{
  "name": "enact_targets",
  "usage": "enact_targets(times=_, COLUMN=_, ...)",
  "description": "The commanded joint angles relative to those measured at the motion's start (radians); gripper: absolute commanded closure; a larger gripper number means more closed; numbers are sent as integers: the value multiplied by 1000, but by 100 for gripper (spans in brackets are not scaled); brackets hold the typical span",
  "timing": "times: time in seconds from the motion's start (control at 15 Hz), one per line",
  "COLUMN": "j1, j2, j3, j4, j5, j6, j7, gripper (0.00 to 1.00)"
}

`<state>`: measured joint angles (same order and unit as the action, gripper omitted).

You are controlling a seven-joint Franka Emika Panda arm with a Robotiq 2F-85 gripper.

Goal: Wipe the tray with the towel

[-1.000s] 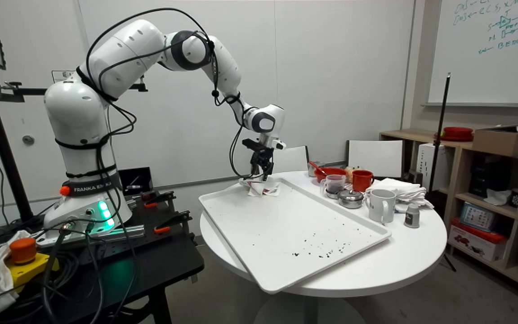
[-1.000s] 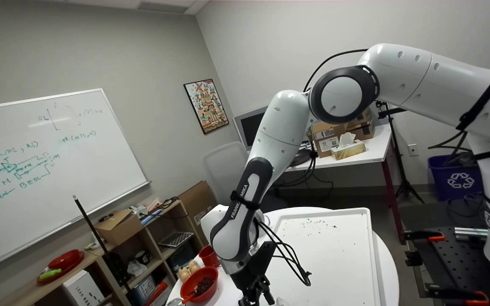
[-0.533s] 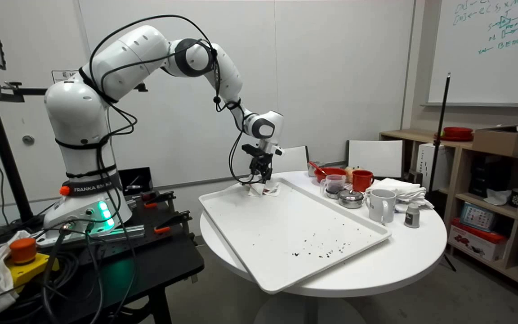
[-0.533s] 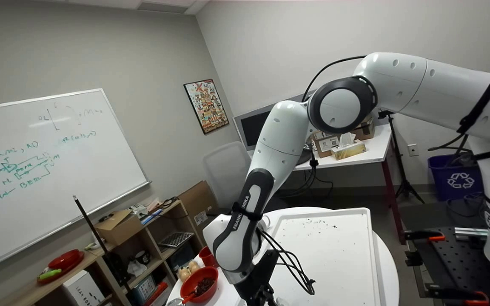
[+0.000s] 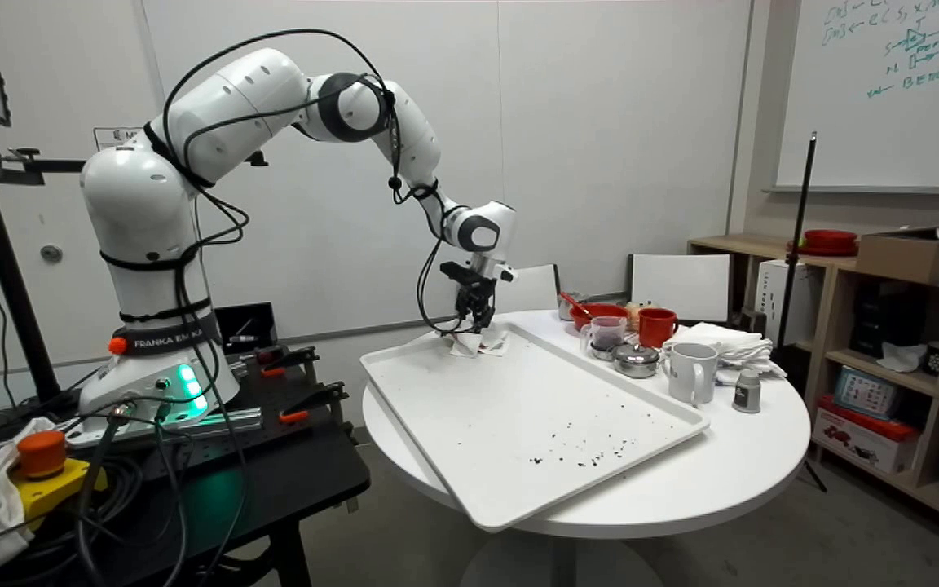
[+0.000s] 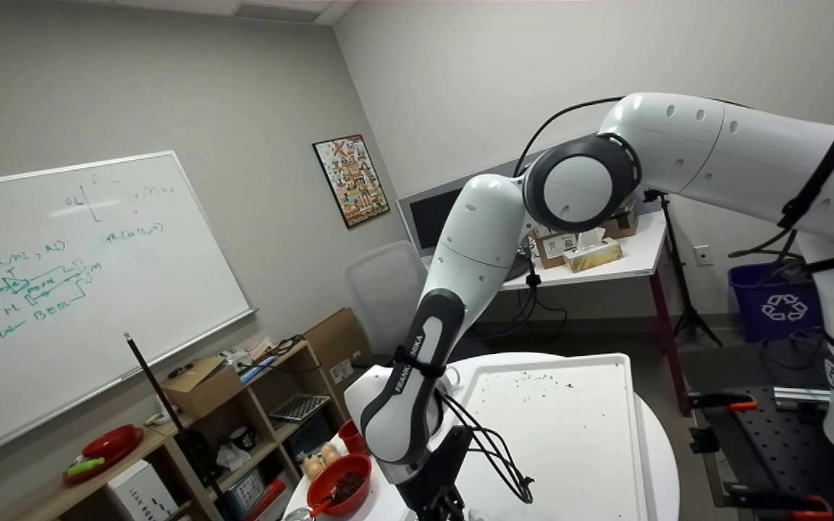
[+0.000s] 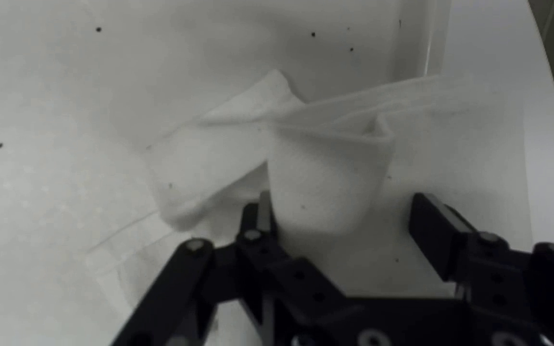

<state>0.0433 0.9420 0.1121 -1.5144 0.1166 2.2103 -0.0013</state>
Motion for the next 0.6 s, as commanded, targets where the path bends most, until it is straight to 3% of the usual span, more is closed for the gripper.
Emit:
enact_targets(times=0.0, j1=7, j2=6, j3=-3, j4=21, j5=8, j6=-13, j7=6, gripper=58)
enact_targets(times=0.27, j1=7, j2=-43, j3=5, j4=-43, j5=9, j6=24, j7=-5, gripper=88)
enact_targets(times=0.53, j1=6, j2=-154, j3=18, j4=-177, j5=7, j6=98, j7=-25, gripper=98)
